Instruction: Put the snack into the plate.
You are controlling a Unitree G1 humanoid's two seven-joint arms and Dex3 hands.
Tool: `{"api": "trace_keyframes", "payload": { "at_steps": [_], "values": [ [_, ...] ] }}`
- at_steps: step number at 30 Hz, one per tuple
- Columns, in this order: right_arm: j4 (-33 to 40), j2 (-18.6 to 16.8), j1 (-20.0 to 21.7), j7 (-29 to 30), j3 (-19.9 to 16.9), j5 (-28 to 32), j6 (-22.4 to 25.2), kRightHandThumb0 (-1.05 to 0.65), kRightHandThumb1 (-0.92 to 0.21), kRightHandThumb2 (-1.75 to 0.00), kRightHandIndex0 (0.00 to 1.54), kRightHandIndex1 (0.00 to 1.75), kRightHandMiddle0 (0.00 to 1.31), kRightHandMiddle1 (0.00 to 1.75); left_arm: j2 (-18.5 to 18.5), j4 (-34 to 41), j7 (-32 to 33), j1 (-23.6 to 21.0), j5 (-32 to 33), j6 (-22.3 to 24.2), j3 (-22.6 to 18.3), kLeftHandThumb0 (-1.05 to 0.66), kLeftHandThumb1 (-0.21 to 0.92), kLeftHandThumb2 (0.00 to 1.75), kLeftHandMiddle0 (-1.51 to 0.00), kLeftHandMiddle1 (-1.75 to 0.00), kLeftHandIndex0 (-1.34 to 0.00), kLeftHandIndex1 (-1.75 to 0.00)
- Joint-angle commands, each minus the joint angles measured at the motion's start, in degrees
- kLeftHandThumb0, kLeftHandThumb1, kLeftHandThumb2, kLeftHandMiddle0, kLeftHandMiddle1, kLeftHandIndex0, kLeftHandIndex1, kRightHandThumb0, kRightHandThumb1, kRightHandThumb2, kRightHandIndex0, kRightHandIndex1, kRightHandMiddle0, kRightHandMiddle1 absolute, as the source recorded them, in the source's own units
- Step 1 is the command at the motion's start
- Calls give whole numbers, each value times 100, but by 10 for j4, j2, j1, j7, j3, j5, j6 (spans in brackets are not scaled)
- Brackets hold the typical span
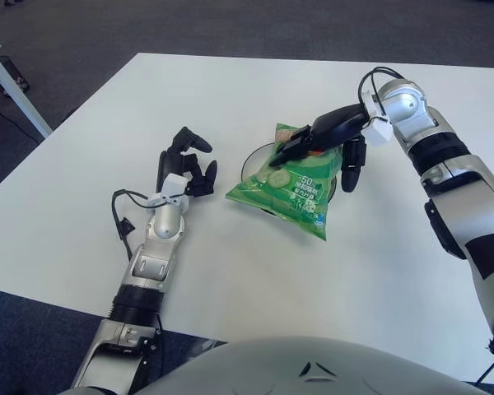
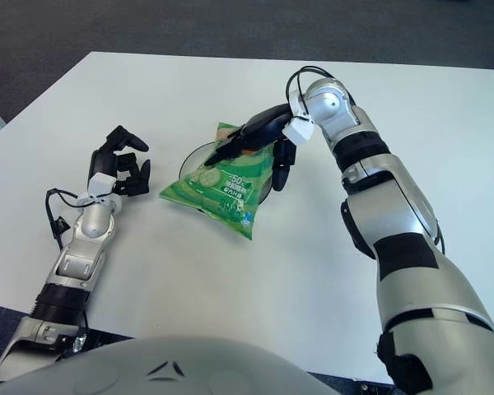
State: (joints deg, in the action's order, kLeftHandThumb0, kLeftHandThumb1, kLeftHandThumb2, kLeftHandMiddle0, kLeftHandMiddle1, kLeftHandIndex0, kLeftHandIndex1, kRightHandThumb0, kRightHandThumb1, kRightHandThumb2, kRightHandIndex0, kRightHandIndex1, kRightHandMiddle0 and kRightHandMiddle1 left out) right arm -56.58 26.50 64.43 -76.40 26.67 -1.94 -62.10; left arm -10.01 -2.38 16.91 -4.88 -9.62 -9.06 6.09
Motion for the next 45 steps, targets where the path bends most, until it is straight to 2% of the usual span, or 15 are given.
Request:
{"api": "trace_keyframes", "payload": {
  "at_steps": [1, 7, 11, 19, 27, 29, 33, 36, 39, 41, 43, 45],
  "values": [
    [-26, 9, 42, -33, -31, 36, 5, -104, -85, -12, 0, 0, 0, 0, 45, -53, 2, 61, -1, -7, 15, -45, 40, 121, -126, -175, -54, -175],
    [-46, 19, 75, -77, -69, 56, 45, -102, -83, -11, 0, 0, 0, 0, 43, -58, 1, 57, -5, -6, 15, -45, 40, 121, -126, -175, -55, -175],
    [-29, 29, 99, -85, -89, 55, 83, -101, -81, -10, 0, 0, 0, 0, 44, -56, 0, 57, -5, -1, 15, -45, 40, 121, -125, -175, -54, -175],
    [-6, 24, 91, -106, -127, 83, 176, -96, -78, -8, 0, 0, 0, 0, 44, -62, 0, 55, -2, -8, 13, -45, 41, 120, -124, -175, -54, -175],
    [-26, 38, 96, -80, -166, 79, 202, -98, -78, -8, 0, 0, 0, 0, 41, -71, 0, 51, -5, -13, 12, -45, 41, 120, -123, -175, -54, -175],
    [-27, 43, 109, -79, -174, 78, 204, -98, -79, -9, 0, 0, 0, 0, 40, -72, 0, 51, -6, -12, 12, -45, 40, 121, -122, -175, -54, -175],
    [-32, 55, 125, -76, -173, 57, 202, -97, -79, -9, 0, 0, 0, 0, 40, -73, 0, 50, -6, -14, 13, -45, 40, 121, -122, -175, -54, -175],
    [-43, 64, 128, -48, -165, 26, 183, -95, -80, -10, 0, 0, 0, 0, 40, -74, 2, 50, -8, -15, 12, -45, 40, 121, -122, -175, -54, -175],
    [-54, 76, 122, 33, -152, -31, 149, -96, -81, -11, 0, 0, 0, 0, 41, -75, 6, 49, -11, -11, 12, -45, 40, 121, -122, -175, -54, -175],
    [-60, 80, 120, 63, -149, -51, 137, -96, -83, -12, 0, 0, 0, 0, 41, -75, 6, 49, -13, -9, 12, -45, 40, 121, -122, -175, -54, -175],
    [-60, 83, 117, 115, -148, -75, 125, -97, -84, -13, 0, 0, 0, 0, 41, -75, 7, 49, -15, -7, 12, -45, 40, 121, -122, -175, -55, -175],
    [-61, 85, 104, 210, -139, -125, 115, -97, -86, -14, 0, 0, 0, 0, 41, -76, 7, 48, -16, -8, 12, -45, 40, 121, -122, -175, -55, -175]
  ]
}}
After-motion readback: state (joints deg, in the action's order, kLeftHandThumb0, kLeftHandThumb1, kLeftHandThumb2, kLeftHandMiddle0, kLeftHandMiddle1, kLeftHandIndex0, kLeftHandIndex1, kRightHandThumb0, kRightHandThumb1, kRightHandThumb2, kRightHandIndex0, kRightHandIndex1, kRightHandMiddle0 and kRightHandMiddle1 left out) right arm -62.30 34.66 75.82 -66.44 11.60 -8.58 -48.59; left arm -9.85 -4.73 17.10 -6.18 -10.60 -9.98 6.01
